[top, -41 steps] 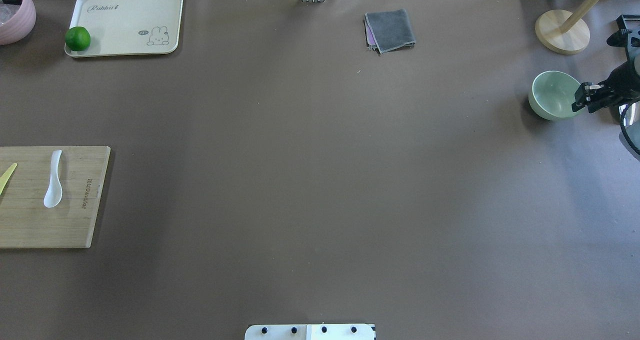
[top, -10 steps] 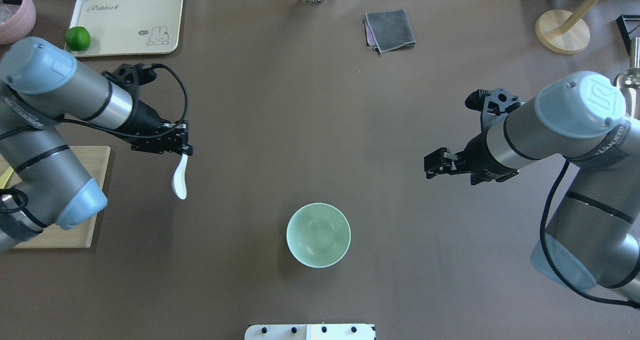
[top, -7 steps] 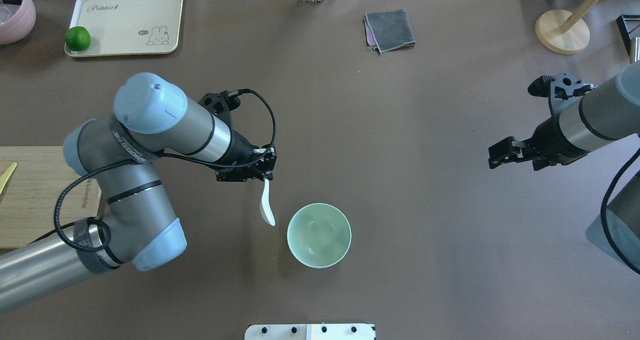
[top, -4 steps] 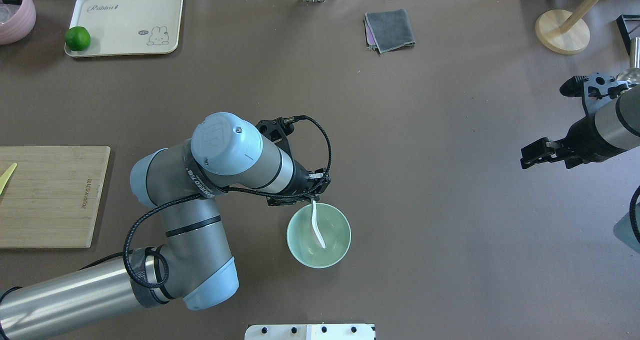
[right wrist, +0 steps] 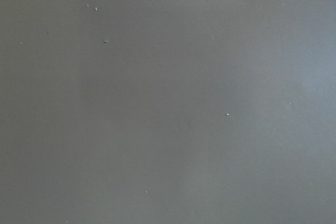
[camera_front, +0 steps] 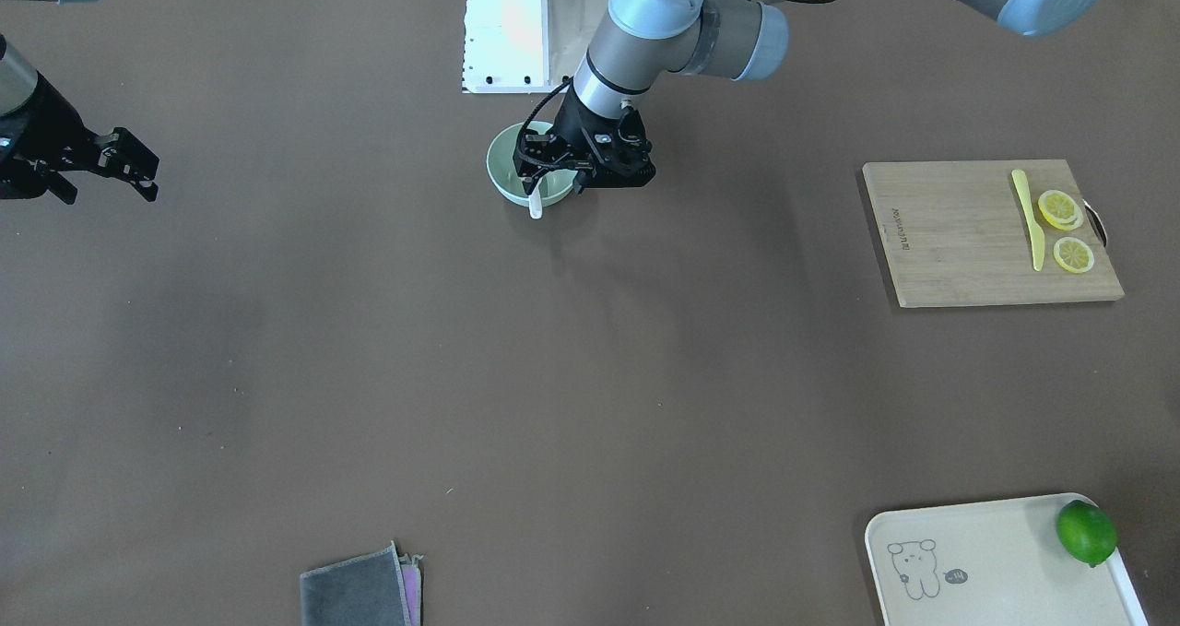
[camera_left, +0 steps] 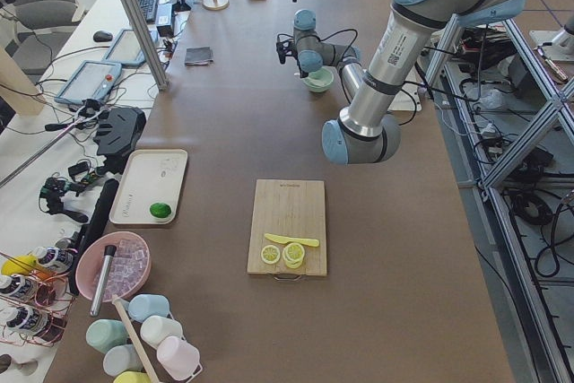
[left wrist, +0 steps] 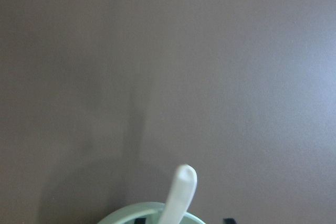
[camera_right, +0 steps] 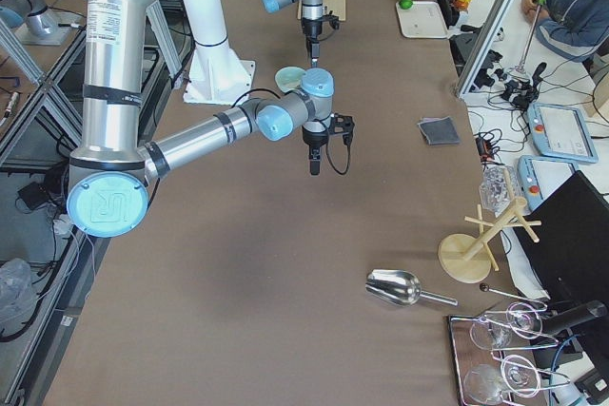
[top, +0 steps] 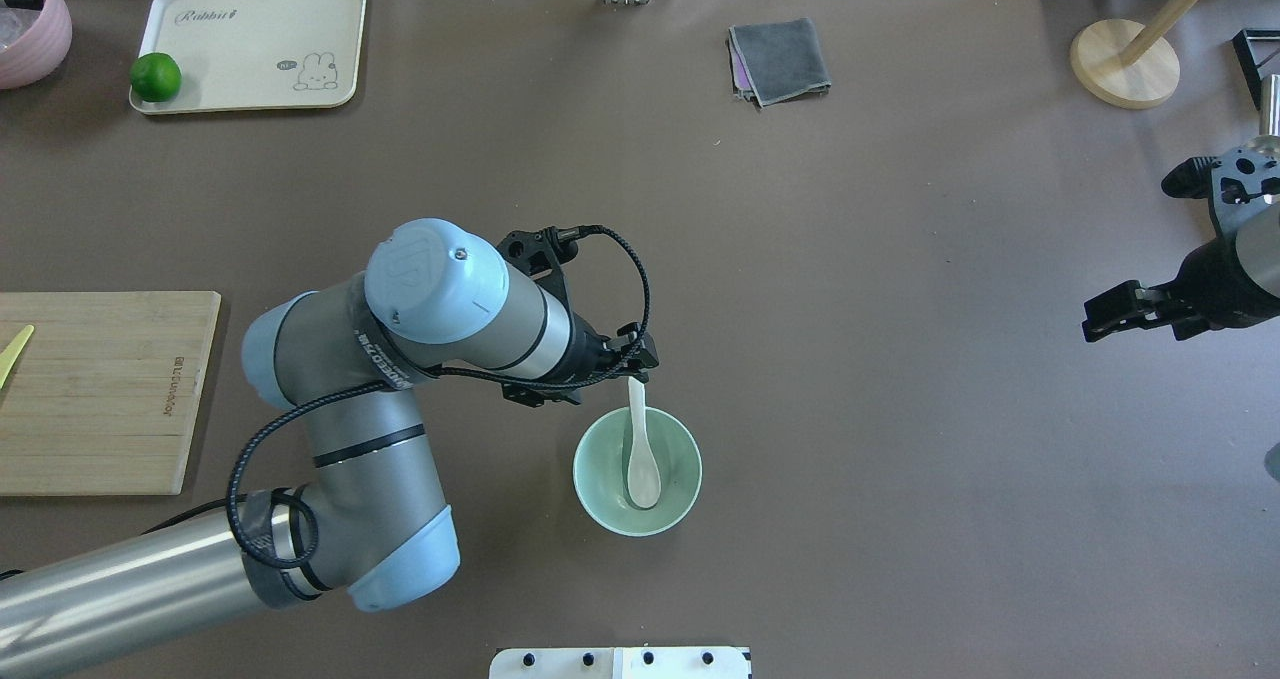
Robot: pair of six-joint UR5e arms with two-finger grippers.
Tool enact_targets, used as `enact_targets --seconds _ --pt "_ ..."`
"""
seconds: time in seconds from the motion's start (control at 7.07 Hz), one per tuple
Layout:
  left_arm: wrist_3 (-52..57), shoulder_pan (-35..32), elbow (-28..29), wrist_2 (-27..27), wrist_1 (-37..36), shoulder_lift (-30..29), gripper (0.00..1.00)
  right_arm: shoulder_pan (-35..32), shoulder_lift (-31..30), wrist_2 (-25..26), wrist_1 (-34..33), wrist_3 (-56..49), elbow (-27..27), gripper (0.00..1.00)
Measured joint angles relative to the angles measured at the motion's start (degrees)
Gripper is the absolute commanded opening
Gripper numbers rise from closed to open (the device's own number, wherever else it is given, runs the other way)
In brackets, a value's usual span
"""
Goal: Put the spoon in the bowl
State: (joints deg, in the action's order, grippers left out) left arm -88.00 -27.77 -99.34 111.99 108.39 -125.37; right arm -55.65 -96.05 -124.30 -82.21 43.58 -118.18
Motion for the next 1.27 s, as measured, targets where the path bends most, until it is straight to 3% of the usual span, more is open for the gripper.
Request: enact_targets --seconds 0.42,0.71,0.99,1.27 --pt "24.24 -14.52 -10.41 10.91 -7.24 13.2 0.98 -8.81 -4.22 -4.86 -0.63 -11.85 0.53 1.0" --pt "47.21 -23.67 -13.69 13.96 -8.31 26.03 0.98 -15.13 -6.27 -7.15 -0.84 -19.8 2.19 1.0" --pt "72.79 -35.82 -13.76 17.15 -8.39 37.73 0.98 -20.04 -7.76 -8.58 -0.87 -26.36 4.51 1.0" --pt "93.84 -49.26 -10.51 19.39 -11.11 43.6 0.98 -24.29 -9.54 -10.23 -0.79 -31.03 5.61 1.0"
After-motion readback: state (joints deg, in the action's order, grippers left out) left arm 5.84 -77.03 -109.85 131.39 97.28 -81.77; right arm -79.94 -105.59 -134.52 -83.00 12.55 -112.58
